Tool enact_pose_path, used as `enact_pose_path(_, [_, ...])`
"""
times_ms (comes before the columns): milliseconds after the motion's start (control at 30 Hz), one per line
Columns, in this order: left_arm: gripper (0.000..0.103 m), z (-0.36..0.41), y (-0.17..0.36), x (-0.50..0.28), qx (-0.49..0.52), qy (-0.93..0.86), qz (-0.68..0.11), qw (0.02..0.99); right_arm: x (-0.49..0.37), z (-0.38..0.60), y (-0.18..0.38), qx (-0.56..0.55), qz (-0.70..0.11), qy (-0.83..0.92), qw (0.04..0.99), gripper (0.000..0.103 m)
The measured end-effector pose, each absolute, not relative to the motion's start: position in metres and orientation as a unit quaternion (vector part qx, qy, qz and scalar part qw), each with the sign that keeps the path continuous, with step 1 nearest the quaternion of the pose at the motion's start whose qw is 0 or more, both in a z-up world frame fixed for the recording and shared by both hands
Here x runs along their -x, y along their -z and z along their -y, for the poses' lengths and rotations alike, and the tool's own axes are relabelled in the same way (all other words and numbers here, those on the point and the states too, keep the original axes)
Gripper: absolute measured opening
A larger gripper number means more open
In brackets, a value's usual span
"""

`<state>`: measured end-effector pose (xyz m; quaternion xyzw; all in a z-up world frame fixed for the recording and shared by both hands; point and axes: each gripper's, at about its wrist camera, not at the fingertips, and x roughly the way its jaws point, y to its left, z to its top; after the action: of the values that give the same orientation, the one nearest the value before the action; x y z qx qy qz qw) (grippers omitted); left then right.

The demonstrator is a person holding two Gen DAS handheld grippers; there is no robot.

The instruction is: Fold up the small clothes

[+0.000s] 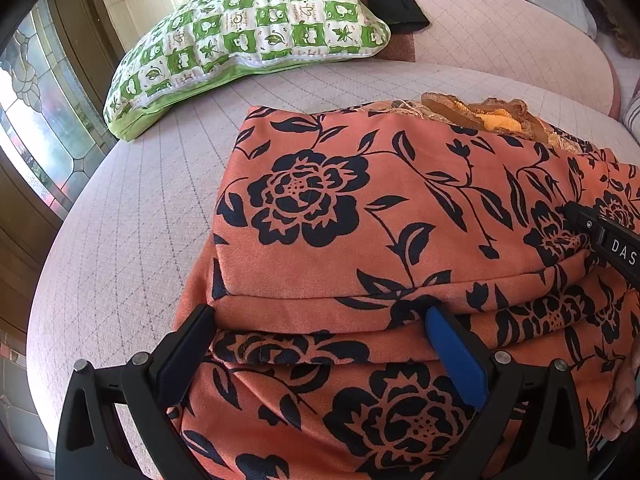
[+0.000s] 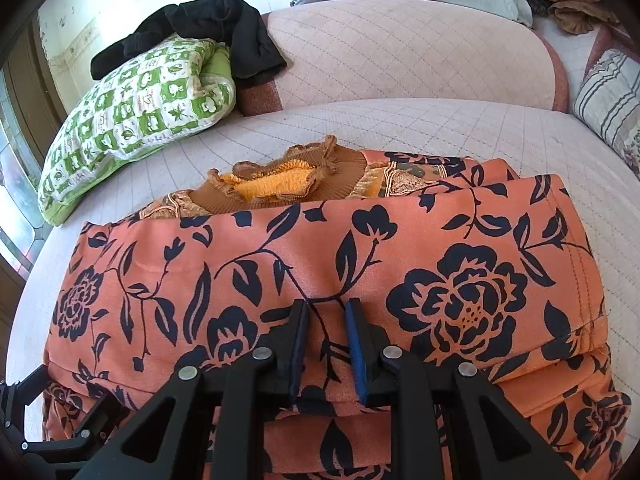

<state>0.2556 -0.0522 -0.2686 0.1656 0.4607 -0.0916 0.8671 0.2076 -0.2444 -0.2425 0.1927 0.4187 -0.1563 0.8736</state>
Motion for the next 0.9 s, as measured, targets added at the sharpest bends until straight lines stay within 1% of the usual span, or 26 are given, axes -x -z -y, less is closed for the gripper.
enact_pose_path(133, [0.103,0.049,0.261,-0.259,-0.150,0.098,-0.463,0.868,-0.206,0.245,0.243,-0.201,-0.414,0.153,0.875,0.023])
enact_pose_path(200, [0.103,0.048,0.256,-0.258,-0.144,0.097,-0.447,0.877,-0.204,0.247,0.244,-0.206,-0.410,0.150,0.875,0.023])
enact_pose_path(300, [0.103,0.048,0.242,-0.252,-0.153,0.081,-0.401,0.900,-0.203,0.248,0.246,-0.214,-0.407,0.147,0.876,0.024])
enact_pose_path(367, [0.103,0.049,0.247,-0.255,-0.157,0.073,-0.411,0.895,-0.202,0.249,0.246,-0.216,-0.406,0.146,0.876,0.024])
enact_pose_path(467, [0.103,0.044,0.269,-0.272,-0.131,0.087,-0.485,0.860,-0.202,0.249,0.247,-0.214,-0.407,0.147,0.876,0.024])
enact_pose_path(500, [0.103,0.041,0.268,-0.272,-0.114,0.087,-0.481,0.865,-0.203,0.248,0.247,-0.213,-0.408,0.148,0.875,0.024])
enact_pose_path(667, [0.103,0.045,0.265,-0.274,-0.125,0.087,-0.481,0.863,-0.209,0.245,0.241,-0.197,-0.425,0.151,0.870,0.024])
enact_pose_path(767, [0.103,0.043,0.260,-0.274,-0.113,0.087,-0.475,0.868,-0.212,0.250,0.231,-0.214,-0.438,0.148,0.861,0.024])
enact_pose_path(900, [0.103,0.037,0.244,-0.265,-0.103,0.078,-0.433,0.892,-0.198,0.265,0.203,-0.224,-0.384,0.173,0.879,0.024])
